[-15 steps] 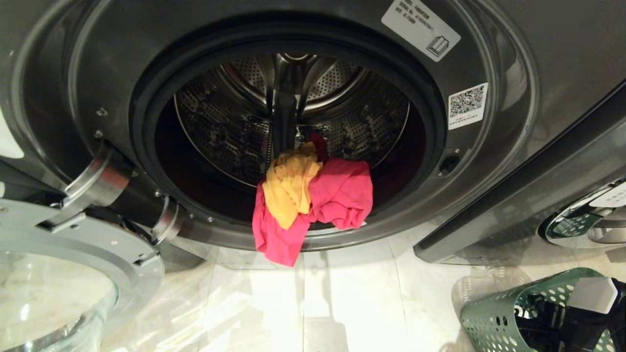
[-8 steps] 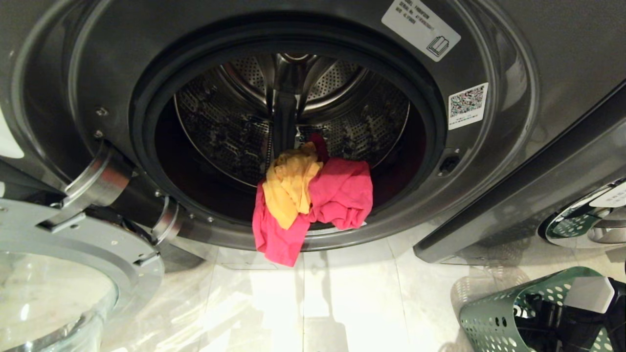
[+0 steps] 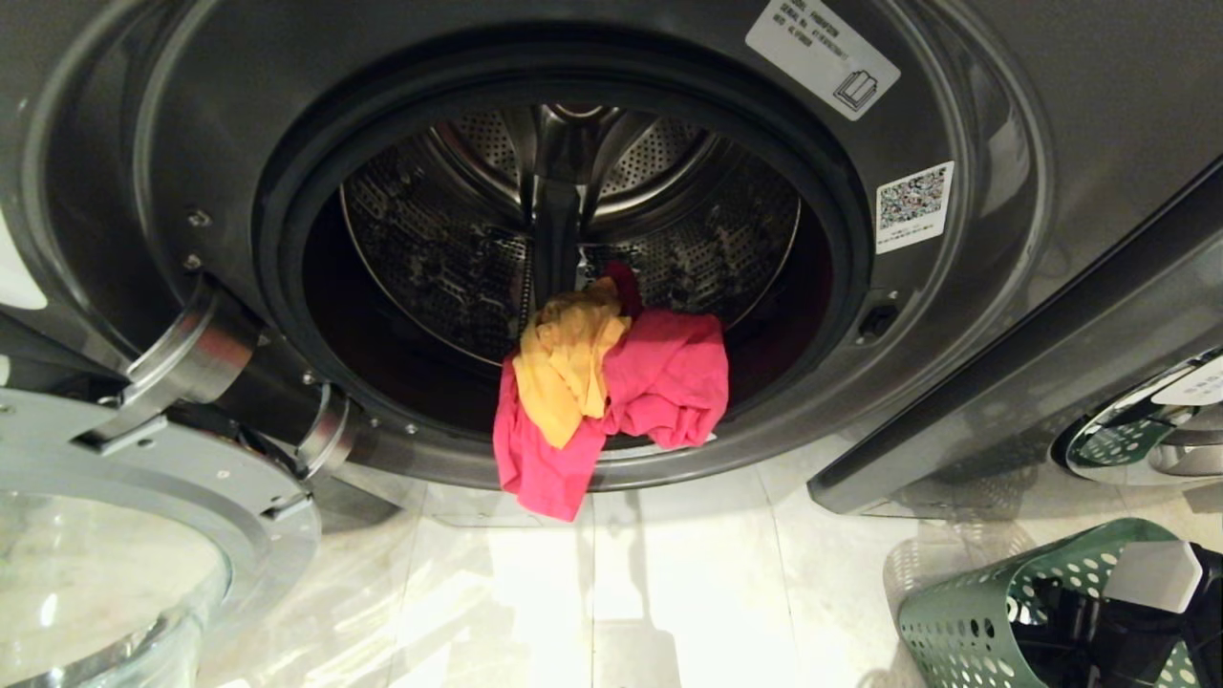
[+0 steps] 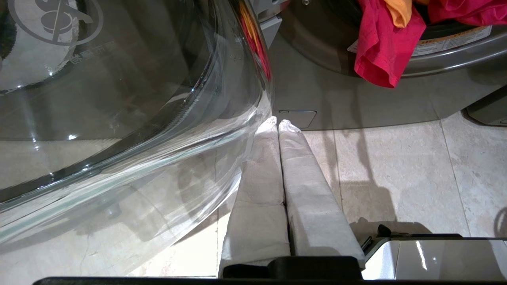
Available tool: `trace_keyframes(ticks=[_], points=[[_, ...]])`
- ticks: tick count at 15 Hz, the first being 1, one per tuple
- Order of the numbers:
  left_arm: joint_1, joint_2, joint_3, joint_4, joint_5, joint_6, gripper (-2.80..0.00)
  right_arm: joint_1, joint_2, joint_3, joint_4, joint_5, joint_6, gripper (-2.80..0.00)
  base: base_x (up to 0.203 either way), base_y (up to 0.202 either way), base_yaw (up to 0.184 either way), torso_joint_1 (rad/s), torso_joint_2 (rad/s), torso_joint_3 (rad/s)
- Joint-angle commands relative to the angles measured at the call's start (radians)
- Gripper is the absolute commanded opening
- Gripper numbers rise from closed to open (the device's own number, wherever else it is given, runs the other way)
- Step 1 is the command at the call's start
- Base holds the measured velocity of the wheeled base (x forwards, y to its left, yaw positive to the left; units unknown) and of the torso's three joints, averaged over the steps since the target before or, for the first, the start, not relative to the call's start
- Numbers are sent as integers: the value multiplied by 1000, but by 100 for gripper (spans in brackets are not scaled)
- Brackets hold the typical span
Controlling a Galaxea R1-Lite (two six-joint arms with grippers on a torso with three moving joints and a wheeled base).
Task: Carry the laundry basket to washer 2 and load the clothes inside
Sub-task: Place the clothes into the washing machine
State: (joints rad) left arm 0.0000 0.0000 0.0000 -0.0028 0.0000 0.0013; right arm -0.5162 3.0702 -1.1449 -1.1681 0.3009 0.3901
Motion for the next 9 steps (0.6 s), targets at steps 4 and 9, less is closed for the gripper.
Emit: trace_keyframes(ticks=[4, 9], points=[[0, 0, 2, 0, 0, 0, -280, -5, 1, 5, 5, -14, 3, -280, 0, 0, 0, 0, 0, 0], [0, 0, 2, 0, 0, 0, -280, -8, -7, -1, 39, -26, 3, -280, 0, 0, 0, 0, 0, 0]])
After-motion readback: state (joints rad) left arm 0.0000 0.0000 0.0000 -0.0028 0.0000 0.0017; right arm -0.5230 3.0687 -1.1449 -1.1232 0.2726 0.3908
